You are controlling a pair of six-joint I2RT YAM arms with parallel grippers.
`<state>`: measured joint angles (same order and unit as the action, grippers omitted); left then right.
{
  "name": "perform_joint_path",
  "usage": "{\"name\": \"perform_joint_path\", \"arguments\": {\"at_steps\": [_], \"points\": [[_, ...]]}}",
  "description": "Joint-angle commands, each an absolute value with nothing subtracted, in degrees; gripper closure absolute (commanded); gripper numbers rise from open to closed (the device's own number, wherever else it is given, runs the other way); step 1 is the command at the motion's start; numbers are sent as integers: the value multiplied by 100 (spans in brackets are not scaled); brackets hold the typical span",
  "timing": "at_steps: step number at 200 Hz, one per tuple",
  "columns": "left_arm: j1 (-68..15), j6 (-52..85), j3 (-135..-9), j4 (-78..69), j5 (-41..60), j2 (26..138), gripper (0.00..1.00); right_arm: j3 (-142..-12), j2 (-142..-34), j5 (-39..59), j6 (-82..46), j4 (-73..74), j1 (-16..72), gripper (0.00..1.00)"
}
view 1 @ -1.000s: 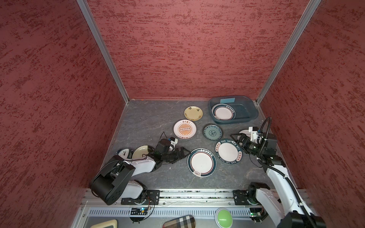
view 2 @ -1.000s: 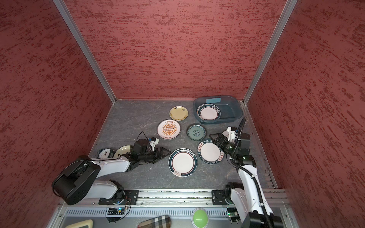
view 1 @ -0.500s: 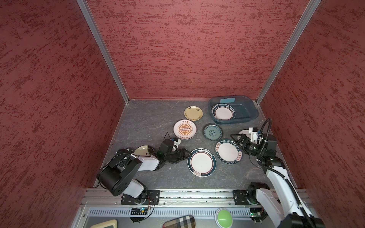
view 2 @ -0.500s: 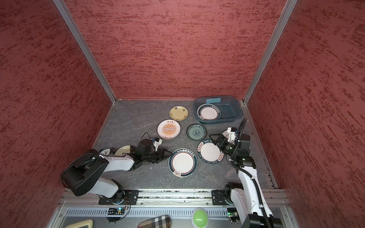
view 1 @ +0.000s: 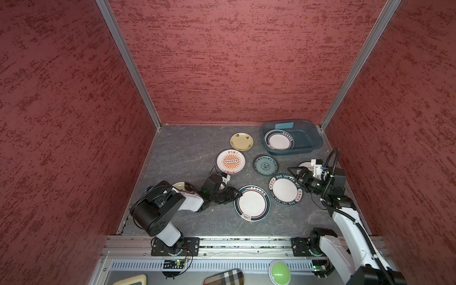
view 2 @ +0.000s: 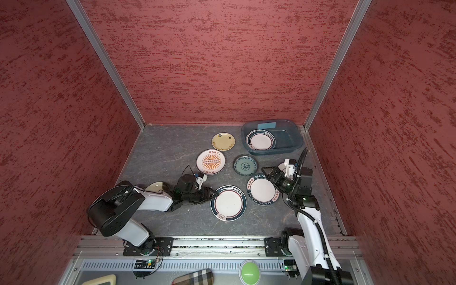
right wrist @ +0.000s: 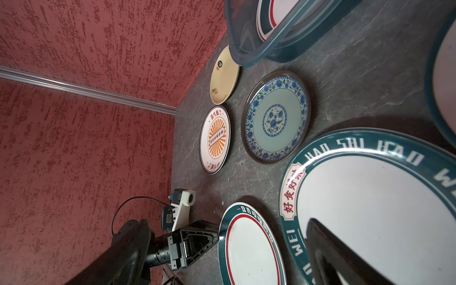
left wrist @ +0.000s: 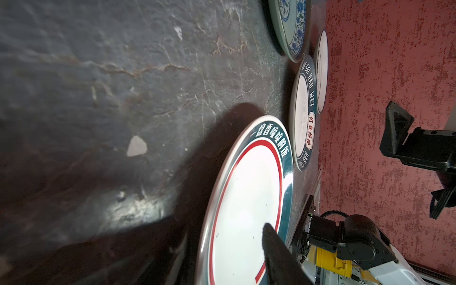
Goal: Place the plates into the plastic bin on the countertop
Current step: 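Lower left gripper onto the rim of the green-rimmed plate nearest the robot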
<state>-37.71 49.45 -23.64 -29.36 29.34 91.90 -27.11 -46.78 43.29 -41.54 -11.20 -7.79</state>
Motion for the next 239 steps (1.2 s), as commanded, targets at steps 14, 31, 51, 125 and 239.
{"name": "perform_joint_path", "arguments": {"at_steps": [14,31,51,125,239], "points": [[-3820,5070,-2364,-3064,2982,9577,59,-2604,-4653,4289,-4243,-896,-809,1],[-3822,5084,-2348,-3105,3002,9632,60,-2602,-4631,4278,-4244,-900,-804,1],[-3818,5050,-2364,-3039,3006,9628,66,-2593,-4605,4247,-4277,-899,-805,1],[-3818,4938,-2416,-2786,2928,9568,85,-2564,-4608,4171,-4303,-905,-807,1],[-3731,4762,-2465,-1625,2698,8496,100,-2359,-4613,4496,-4617,-315,-807,1]]}}
